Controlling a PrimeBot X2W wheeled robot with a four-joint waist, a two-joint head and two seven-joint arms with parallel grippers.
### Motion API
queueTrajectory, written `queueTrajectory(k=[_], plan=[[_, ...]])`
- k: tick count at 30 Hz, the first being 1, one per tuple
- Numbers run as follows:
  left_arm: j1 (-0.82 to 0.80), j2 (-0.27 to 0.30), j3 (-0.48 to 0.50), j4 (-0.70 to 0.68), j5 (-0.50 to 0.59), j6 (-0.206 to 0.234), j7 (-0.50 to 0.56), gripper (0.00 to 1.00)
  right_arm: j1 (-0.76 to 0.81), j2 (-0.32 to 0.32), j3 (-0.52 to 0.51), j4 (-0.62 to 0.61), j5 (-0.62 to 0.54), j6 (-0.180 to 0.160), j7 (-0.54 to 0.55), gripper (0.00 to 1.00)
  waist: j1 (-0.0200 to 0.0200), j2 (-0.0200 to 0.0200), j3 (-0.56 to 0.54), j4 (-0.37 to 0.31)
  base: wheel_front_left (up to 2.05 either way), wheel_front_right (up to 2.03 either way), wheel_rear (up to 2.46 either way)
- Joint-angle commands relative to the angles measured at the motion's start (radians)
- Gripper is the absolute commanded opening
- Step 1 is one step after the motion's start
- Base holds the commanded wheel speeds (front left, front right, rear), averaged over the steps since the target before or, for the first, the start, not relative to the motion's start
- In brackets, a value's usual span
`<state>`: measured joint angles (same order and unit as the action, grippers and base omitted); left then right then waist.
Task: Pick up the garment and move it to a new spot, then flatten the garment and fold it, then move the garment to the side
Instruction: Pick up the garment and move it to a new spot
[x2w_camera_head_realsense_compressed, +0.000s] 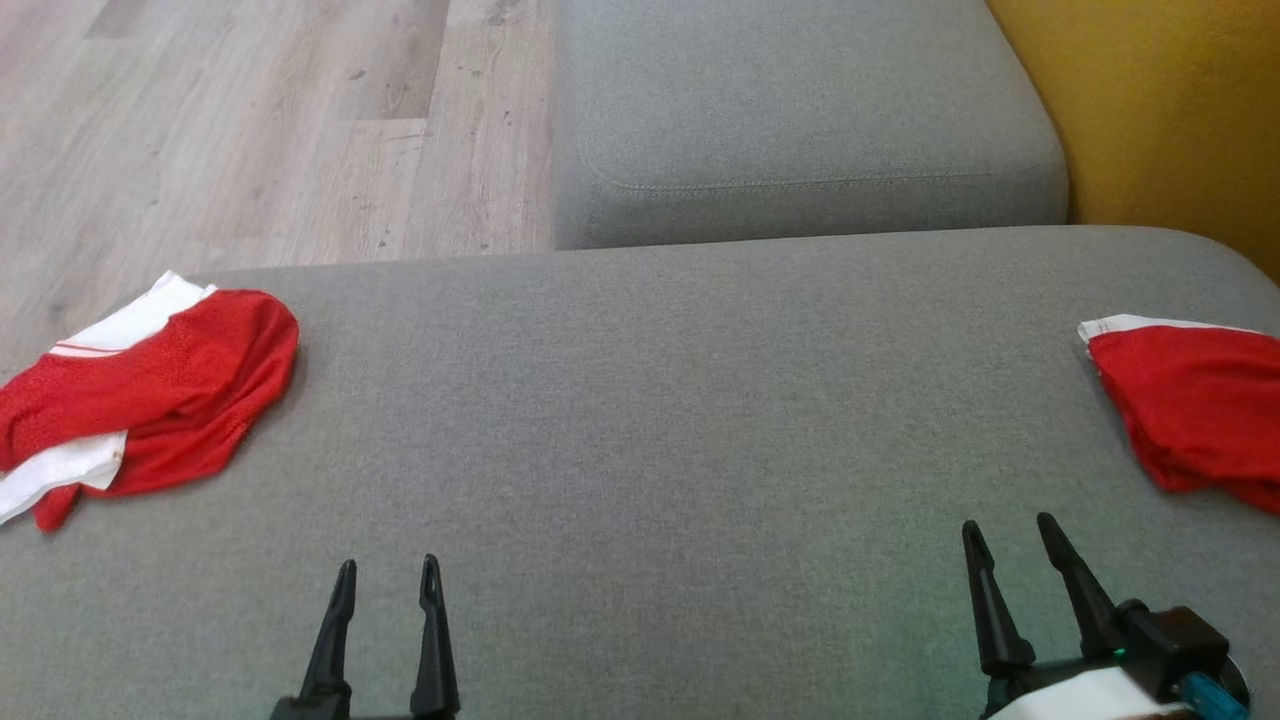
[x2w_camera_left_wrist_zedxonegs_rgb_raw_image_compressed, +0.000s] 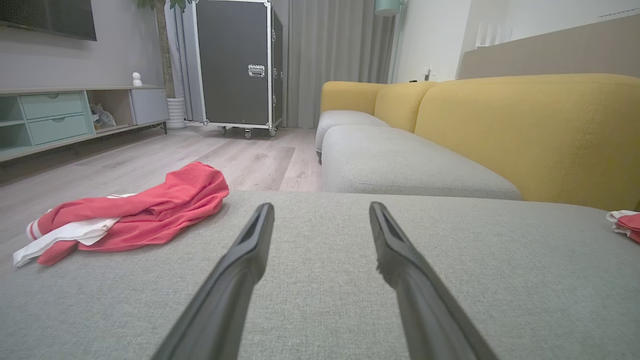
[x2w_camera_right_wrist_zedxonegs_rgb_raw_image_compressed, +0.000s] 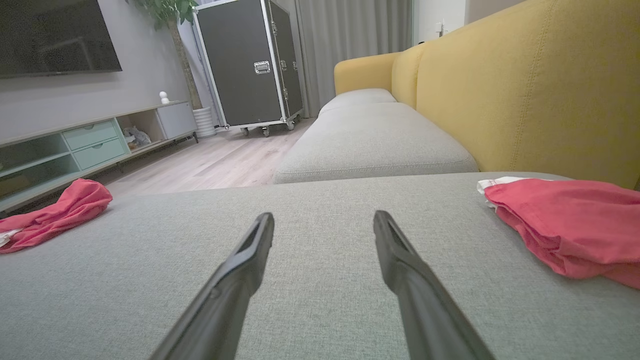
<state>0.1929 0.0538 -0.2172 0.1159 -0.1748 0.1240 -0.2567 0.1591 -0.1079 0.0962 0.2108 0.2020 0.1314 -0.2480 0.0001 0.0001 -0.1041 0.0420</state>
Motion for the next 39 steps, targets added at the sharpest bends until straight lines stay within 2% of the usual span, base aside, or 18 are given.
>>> queueTrajectory(k=[1,6,10,22,23,30,35,39], plan=[[-0.032,-0.004,0.04,-0.029,0.014,0.012,-0.005,1.0,-0.023,-0.011,0.017,-0.029,-0.009,-0.001,-0.014,1.0,-0.0001,-0.0001,0.0,0.003,0.0,0.0,0.0],[-0.037,-0.004,0.04,-0.022,0.029,0.029,-0.005,1.0,-0.018,-0.009,0.019,-0.032,-0.013,-0.001,-0.014,1.0,-0.0001,-0.0001,0.002,0.026,0.0,0.0,0.0],[-0.046,-0.004,0.034,-0.023,0.036,0.037,-0.005,1.0,-0.017,-0.005,0.025,-0.033,-0.012,-0.001,-0.014,1.0,-0.0001,-0.0001,0.009,0.07,0.0,0.0,0.0],[-0.058,-0.004,0.051,-0.047,0.059,0.053,-0.005,1.0,-0.03,0.012,0.017,-0.03,-0.004,-0.001,-0.014,1.0,-0.0001,-0.0001,0.047,0.299,0.0,0.0,0.0],[-0.058,-0.004,0.051,-0.047,0.059,0.053,-0.005,1.0,-0.03,0.012,0.017,-0.03,-0.004,-0.001,-0.014,1.0,-0.0001,-0.0001,0.047,0.299,0.0,0.0,0.0],[-0.056,-0.004,0.065,-0.081,0.05,0.064,-0.005,1.0,-0.037,0.004,-0.002,-0.026,-0.004,-0.001,-0.014,1.0,-0.0001,-0.0001,0.083,0.414,0.0,0.0,0.0],[-0.07,-0.004,0.1,-0.097,0.04,0.077,-0.005,1.0,-0.042,-0.015,-0.01,-0.03,0.003,-0.001,-0.014,1.0,-0.0001,-0.0001,0.119,0.445,0.0,0.0,0.0],[-0.139,-0.004,0.148,-0.114,0.029,0.073,-0.005,1.0,-0.063,-0.057,-0.003,-0.044,-0.004,-0.001,-0.014,1.0,-0.0001,-0.0001,0.198,0.44,0.0,0.0,0.0]])
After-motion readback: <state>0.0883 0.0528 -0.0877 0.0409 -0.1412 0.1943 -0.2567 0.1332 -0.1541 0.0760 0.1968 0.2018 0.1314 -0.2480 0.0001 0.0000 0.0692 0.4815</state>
